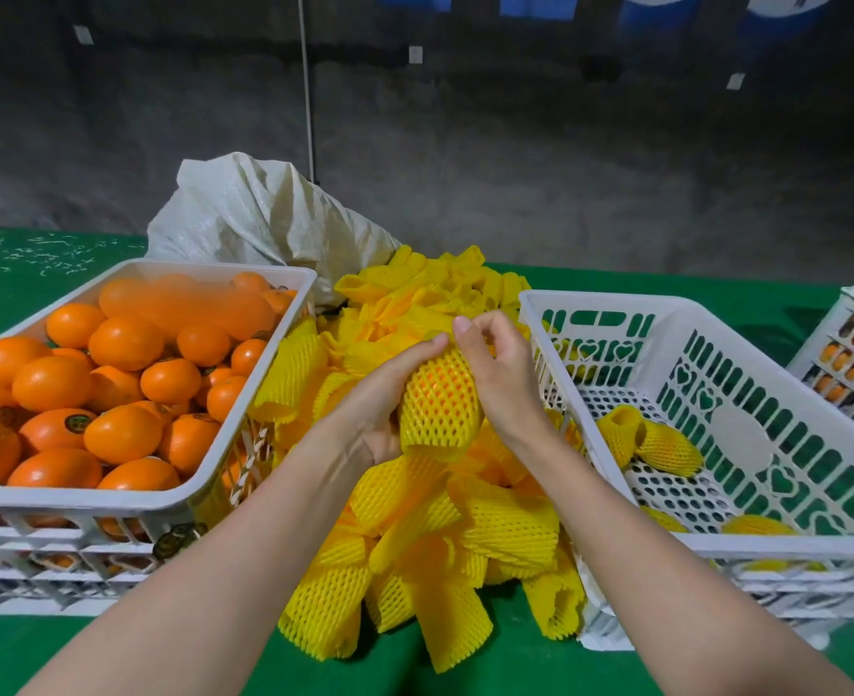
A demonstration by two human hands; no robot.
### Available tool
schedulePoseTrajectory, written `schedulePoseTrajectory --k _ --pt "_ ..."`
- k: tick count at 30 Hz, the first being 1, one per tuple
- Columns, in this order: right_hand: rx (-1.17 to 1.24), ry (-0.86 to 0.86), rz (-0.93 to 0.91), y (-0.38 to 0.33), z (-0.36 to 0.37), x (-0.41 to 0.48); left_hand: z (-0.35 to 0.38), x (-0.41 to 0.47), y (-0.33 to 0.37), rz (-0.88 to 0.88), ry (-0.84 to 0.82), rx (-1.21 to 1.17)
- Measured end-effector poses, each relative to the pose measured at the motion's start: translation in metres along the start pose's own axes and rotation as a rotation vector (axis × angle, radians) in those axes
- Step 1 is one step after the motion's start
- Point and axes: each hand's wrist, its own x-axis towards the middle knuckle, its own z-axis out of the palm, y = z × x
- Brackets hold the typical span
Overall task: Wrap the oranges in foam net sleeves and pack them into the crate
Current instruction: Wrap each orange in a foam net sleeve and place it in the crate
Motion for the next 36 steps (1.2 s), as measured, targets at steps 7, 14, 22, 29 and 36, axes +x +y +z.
schedulePoseTrajectory --k 7,14,22,29,36 --pt "-0.123 -0.186 -0.092 0.011 0.000 -0.036 0.010 0.007 0.000 0.190 0.307 -0.007" --pt "-0.075 -0.171 -0.070 0.002 -0.023 -0.039 0.030 0.005 -0.001 0.169 0.338 -0.056" --pt "-0.072 0.100 -0.011 -0.001 -0.100 -0.009 0.092 0.025 -0.029 0.442 0.212 0.297" --pt "-0.975 -0.161 0.332 0.061 -0.192 0.016 0.134 0.061 -0.081 0.349 0.090 0.770" --pt "-1.278 -0.732 0.606 0.111 -0.202 0.026 0.138 0.082 -0.091 0.241 0.091 0.891"
